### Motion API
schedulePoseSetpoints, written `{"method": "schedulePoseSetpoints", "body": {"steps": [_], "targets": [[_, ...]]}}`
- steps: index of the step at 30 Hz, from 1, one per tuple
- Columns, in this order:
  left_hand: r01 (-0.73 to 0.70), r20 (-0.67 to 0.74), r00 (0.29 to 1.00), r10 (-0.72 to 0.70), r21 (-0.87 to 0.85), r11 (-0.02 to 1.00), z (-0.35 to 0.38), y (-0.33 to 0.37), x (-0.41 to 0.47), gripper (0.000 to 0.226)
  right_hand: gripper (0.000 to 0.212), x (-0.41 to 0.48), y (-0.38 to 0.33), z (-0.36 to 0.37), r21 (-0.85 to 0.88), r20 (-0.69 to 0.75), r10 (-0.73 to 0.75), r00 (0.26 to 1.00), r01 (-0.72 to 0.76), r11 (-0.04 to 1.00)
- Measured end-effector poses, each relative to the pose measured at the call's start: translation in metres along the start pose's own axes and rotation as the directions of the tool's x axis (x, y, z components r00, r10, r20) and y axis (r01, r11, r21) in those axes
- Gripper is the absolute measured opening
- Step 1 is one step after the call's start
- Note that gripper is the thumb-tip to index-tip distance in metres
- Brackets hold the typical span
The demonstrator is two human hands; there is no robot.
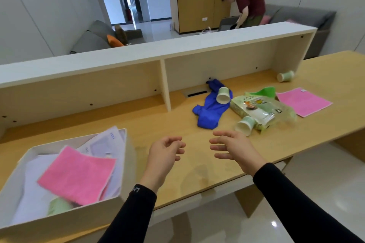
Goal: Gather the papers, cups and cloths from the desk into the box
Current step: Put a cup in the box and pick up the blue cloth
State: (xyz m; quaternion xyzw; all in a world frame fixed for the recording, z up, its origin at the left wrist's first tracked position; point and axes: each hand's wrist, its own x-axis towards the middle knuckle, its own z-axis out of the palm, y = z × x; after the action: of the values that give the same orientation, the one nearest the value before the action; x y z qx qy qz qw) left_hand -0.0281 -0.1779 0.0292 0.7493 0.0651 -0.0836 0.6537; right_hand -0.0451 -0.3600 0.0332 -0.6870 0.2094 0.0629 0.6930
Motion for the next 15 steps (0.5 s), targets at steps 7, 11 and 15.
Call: {"method": "schedulePoseSetpoints", "body": {"steps": [7, 11, 15], "targets": [[0.063, 0.044, 0.997, -0.065, 0.036, 0.997, 0.103, -0.002, 0.028, 0.016, 0.022, 0.046, 0.002, -0.101, -0.040, -0.101, 0.034, 0.994, -0.038, 0.998], [0.090, 0.109, 0.989, -0.098, 0.079, 0.993, 0.141, -0.007, 0.046, 0.013, 0.032, 0.074, 0.010, -0.135, -0.046, -0.158, 0.073, 0.985, -0.082, 0.996], [0.119, 0.183, 0.972, -0.145, 0.143, 0.982, 0.171, -0.011, 0.080, 0.014, 0.039, 0.103, 0.014, -0.152, -0.062, -0.199, 0.113, 0.974, -0.127, 0.990]]}}
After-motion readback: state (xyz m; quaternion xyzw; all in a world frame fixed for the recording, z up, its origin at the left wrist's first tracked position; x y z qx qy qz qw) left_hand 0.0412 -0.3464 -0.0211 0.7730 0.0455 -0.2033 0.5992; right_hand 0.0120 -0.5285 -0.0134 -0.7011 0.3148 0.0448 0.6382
